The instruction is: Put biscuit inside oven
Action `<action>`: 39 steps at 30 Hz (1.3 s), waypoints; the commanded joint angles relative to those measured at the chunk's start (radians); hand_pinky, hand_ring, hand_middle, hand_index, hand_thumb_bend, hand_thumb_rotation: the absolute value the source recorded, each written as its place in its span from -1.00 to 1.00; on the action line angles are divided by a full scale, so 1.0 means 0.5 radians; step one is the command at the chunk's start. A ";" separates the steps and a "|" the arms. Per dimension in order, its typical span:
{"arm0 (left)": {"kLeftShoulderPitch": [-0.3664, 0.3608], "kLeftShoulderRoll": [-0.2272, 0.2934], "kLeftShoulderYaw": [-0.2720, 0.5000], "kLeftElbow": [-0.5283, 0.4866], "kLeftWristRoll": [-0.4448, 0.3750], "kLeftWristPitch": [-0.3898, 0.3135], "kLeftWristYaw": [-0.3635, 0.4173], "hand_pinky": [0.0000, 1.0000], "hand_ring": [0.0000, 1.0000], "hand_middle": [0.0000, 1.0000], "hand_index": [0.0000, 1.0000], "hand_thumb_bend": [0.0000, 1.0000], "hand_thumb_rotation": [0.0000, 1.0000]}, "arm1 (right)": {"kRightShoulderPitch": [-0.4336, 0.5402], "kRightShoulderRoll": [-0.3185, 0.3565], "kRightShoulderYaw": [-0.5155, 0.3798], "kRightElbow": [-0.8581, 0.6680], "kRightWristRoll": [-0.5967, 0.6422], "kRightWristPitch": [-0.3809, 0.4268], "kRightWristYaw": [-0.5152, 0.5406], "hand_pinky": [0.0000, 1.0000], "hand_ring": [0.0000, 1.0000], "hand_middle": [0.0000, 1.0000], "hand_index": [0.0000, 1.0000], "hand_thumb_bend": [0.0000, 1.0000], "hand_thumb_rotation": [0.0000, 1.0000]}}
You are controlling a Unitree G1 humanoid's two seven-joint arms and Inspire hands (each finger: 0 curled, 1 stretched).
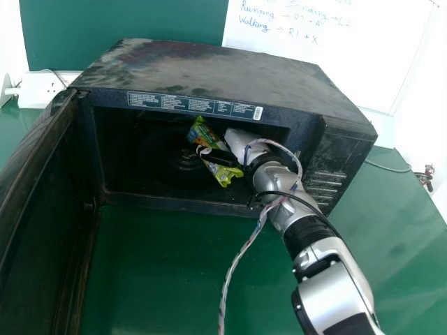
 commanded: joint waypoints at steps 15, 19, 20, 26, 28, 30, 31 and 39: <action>0.074 -0.020 0.009 0.034 -0.007 -0.107 -0.121 0.89 0.79 0.82 0.82 0.72 1.00 | -0.031 0.041 0.029 0.045 0.023 0.036 -0.072 -0.80 -0.51 -0.15 -0.17 0.15 -1.00; 0.088 -0.020 0.019 0.061 -0.021 -0.163 -0.200 0.87 0.78 0.81 0.82 0.70 1.00 | -0.030 0.047 0.028 0.047 0.027 0.031 -0.077 -0.62 -0.13 -0.03 -0.04 0.05 -1.00; 0.085 -0.018 0.022 0.083 -0.035 -0.177 -0.228 0.87 0.78 0.81 0.82 0.69 1.00 | -0.028 0.046 0.025 0.046 0.031 0.026 -0.079 -0.56 0.01 0.17 -0.03 0.03 -0.89; 0.075 -0.022 0.023 0.104 -0.029 -0.206 -0.252 0.89 0.75 0.78 0.82 0.68 1.00 | -0.014 0.049 0.031 0.040 0.031 0.007 -0.092 -0.52 0.48 0.53 0.23 0.44 -0.32; 0.068 -0.031 0.016 0.116 0.002 -0.256 -0.253 0.88 0.75 0.78 0.81 0.66 1.00 | -0.009 0.049 0.038 0.035 0.027 -0.006 -0.093 -0.90 0.66 0.64 0.57 0.76 0.22; 0.067 -0.020 0.010 0.141 0.003 -0.280 -0.276 0.87 0.73 0.78 0.79 0.66 1.00 | -0.003 0.049 0.047 0.033 0.019 -0.024 -0.105 -0.98 0.83 0.75 0.74 0.81 0.43; 0.067 -0.016 0.008 0.149 0.009 -0.291 -0.276 0.87 0.73 0.78 0.79 0.65 1.00 | -0.002 0.051 0.052 0.032 0.015 -0.027 -0.104 -0.99 0.89 0.78 0.81 0.80 0.51; 0.067 -0.017 0.005 0.163 -0.013 -0.291 -0.276 0.85 0.74 0.79 0.81 0.70 1.00 | 0.030 0.030 0.028 -0.010 0.062 -0.112 -0.150 -1.00 1.00 0.86 0.89 0.84 0.64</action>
